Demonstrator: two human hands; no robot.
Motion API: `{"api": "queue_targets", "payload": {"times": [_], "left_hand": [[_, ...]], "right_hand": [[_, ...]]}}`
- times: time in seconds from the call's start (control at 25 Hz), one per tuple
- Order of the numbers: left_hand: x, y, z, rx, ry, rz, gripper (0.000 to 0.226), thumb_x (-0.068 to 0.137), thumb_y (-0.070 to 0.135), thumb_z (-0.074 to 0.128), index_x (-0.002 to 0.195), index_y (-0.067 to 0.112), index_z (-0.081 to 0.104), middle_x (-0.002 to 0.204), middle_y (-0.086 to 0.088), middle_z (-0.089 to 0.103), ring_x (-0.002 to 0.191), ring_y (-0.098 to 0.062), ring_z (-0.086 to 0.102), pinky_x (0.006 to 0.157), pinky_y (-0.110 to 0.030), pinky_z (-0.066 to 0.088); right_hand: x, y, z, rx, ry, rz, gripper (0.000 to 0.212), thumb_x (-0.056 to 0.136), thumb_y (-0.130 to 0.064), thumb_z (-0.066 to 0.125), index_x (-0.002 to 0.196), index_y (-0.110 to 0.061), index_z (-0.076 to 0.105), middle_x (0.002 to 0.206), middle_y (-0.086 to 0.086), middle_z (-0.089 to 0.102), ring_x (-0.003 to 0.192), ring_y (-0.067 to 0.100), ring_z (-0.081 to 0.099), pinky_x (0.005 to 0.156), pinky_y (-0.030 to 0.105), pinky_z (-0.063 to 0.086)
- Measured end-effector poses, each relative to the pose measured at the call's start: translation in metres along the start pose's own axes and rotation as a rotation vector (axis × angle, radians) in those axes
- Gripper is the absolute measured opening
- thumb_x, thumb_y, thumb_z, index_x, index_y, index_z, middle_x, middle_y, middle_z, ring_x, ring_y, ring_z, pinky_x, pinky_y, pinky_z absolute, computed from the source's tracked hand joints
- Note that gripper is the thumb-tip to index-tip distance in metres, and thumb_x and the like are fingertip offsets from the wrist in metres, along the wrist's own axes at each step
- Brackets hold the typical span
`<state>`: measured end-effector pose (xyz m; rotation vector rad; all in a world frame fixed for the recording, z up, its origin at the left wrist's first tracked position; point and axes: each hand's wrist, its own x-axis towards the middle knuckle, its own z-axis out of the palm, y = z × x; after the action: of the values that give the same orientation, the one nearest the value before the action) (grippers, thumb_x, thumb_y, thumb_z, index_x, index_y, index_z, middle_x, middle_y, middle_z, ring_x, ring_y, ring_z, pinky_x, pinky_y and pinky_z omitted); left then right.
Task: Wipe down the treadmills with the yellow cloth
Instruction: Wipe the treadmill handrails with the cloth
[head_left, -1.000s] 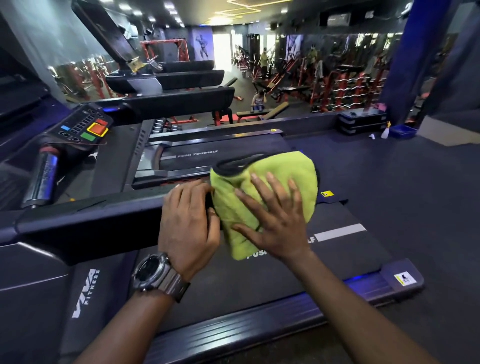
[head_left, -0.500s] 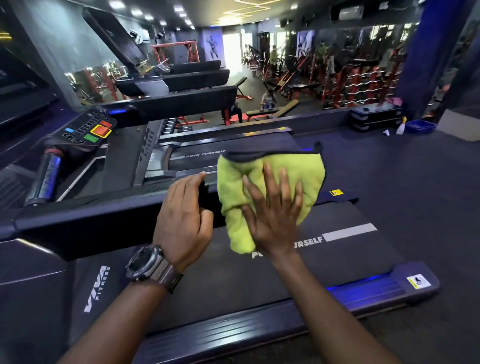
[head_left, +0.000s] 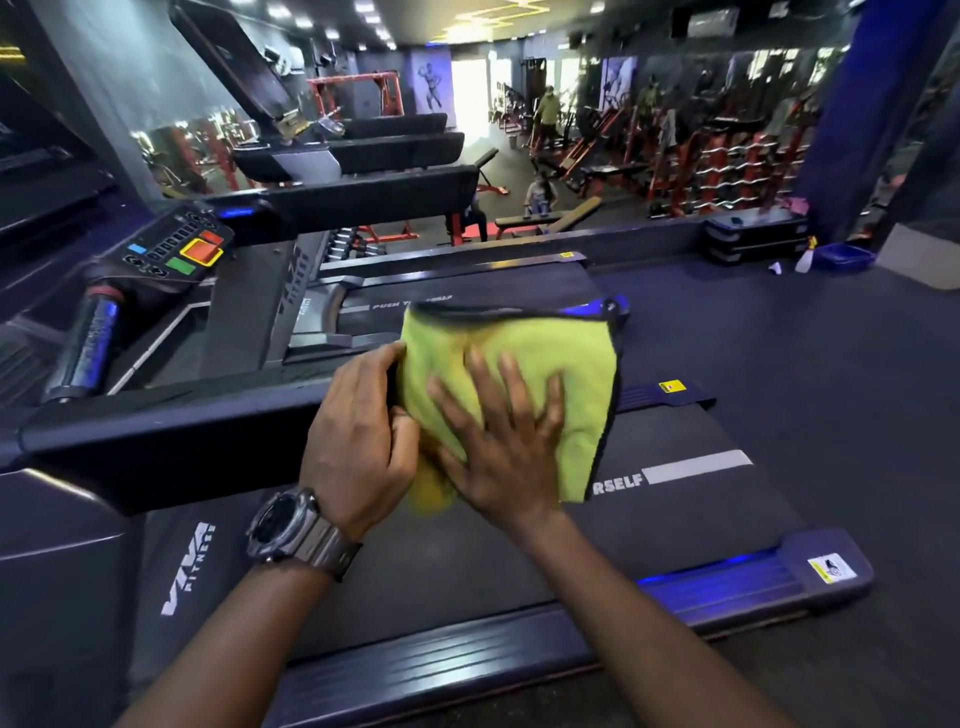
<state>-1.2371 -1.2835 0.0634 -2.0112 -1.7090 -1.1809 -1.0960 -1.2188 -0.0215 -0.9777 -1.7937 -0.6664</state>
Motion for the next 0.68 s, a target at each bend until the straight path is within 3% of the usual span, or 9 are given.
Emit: {"api": "queue_targets", "payload": {"times": [0.08, 0.12, 0.24, 0.28, 0.4, 0.48, 0.52, 0.6, 0.68], "left_hand": [[-0.003, -0.004, -0.005, 0.044, -0.008, 0.049, 0.057, 0.076, 0.017, 0.042, 0.130, 0.000, 0.050, 0.123, -0.015, 0.056, 0.116, -0.031, 0.051, 0.107, -0.037, 0.037], [-0.004, -0.008, -0.006, 0.083, -0.006, 0.070, 0.055, 0.076, 0.017, 0.044, 0.128, 0.000, 0.051, 0.123, -0.016, 0.056, 0.116, -0.033, 0.051, 0.108, -0.042, 0.038], [-0.006, -0.018, -0.009, 0.149, 0.010, 0.079, 0.050, 0.078, 0.020, 0.047, 0.123, -0.001, 0.056, 0.121, -0.017, 0.059, 0.114, -0.036, 0.052, 0.106, -0.048, 0.038], [-0.008, -0.023, -0.013, 0.155, 0.020, 0.072, 0.049, 0.078, 0.021, 0.048, 0.121, -0.001, 0.058, 0.120, -0.017, 0.060, 0.113, -0.036, 0.053, 0.106, -0.047, 0.039], [-0.017, -0.043, -0.031, 0.167, 0.053, 0.069, 0.047, 0.077, 0.022, 0.049, 0.117, 0.000, 0.060, 0.118, -0.016, 0.061, 0.112, -0.036, 0.053, 0.104, -0.046, 0.040], [-0.021, -0.054, -0.043, 0.173, 0.055, 0.080, 0.045, 0.078, 0.023, 0.050, 0.116, 0.002, 0.062, 0.117, -0.015, 0.061, 0.111, -0.035, 0.054, 0.101, -0.046, 0.042], [-0.022, -0.057, -0.046, 0.175, 0.044, 0.087, 0.044, 0.079, 0.023, 0.050, 0.116, 0.002, 0.063, 0.117, -0.014, 0.061, 0.111, -0.035, 0.054, 0.100, -0.046, 0.043], [-0.022, -0.061, -0.047, 0.166, 0.012, 0.102, 0.045, 0.080, 0.024, 0.051, 0.118, 0.003, 0.063, 0.117, -0.014, 0.060, 0.111, -0.035, 0.053, 0.099, -0.046, 0.043], [-0.022, -0.062, -0.047, 0.154, -0.010, 0.107, 0.047, 0.079, 0.025, 0.051, 0.120, 0.004, 0.062, 0.119, -0.013, 0.059, 0.111, -0.035, 0.052, 0.098, -0.047, 0.043]], "right_hand": [[-0.034, 0.043, 0.002, -0.044, -0.014, -0.176, 0.055, 0.081, -0.051, 0.075, 0.127, -0.032, 0.052, 0.157, 0.001, 0.031, 0.151, 0.025, 0.021, 0.116, 0.059, 0.018], [-0.033, 0.047, 0.001, -0.064, -0.010, -0.114, 0.054, 0.083, -0.054, 0.073, 0.128, -0.033, 0.051, 0.157, 0.000, 0.030, 0.151, 0.025, 0.020, 0.116, 0.059, 0.018], [0.034, -0.009, -0.008, -0.118, -0.014, 0.344, 0.057, 0.094, -0.068, 0.040, 0.143, -0.038, 0.048, 0.157, -0.002, 0.037, 0.147, 0.028, 0.030, 0.116, 0.061, 0.015], [0.050, -0.035, -0.010, -0.077, -0.051, 0.344, 0.060, 0.094, -0.069, 0.036, 0.144, -0.038, 0.049, 0.156, -0.003, 0.040, 0.145, 0.028, 0.034, 0.116, 0.062, 0.014], [0.020, -0.025, -0.010, -0.045, -0.055, -0.037, 0.062, 0.089, -0.070, 0.053, 0.142, -0.037, 0.052, 0.153, -0.002, 0.044, 0.144, 0.026, 0.037, 0.114, 0.063, 0.022], [0.004, 0.016, -0.011, -0.116, -0.021, -0.106, 0.064, 0.085, -0.070, 0.059, 0.139, -0.038, 0.053, 0.152, 0.001, 0.044, 0.145, 0.028, 0.034, 0.114, 0.060, 0.024], [0.010, 0.018, -0.008, -0.133, -0.020, 0.008, 0.063, 0.086, -0.072, 0.054, 0.138, -0.036, 0.053, 0.152, 0.002, 0.043, 0.145, 0.029, 0.034, 0.114, 0.059, 0.023], [0.040, -0.021, -0.001, -0.152, 0.033, 0.411, 0.063, 0.090, -0.073, 0.041, 0.137, -0.033, 0.055, 0.152, 0.001, 0.045, 0.144, 0.032, 0.034, 0.116, 0.061, 0.018], [0.035, -0.064, 0.007, -0.106, 0.022, 0.435, 0.062, 0.093, -0.069, 0.038, 0.140, -0.032, 0.053, 0.155, 0.002, 0.040, 0.147, 0.034, 0.029, 0.116, 0.064, 0.014]]}}
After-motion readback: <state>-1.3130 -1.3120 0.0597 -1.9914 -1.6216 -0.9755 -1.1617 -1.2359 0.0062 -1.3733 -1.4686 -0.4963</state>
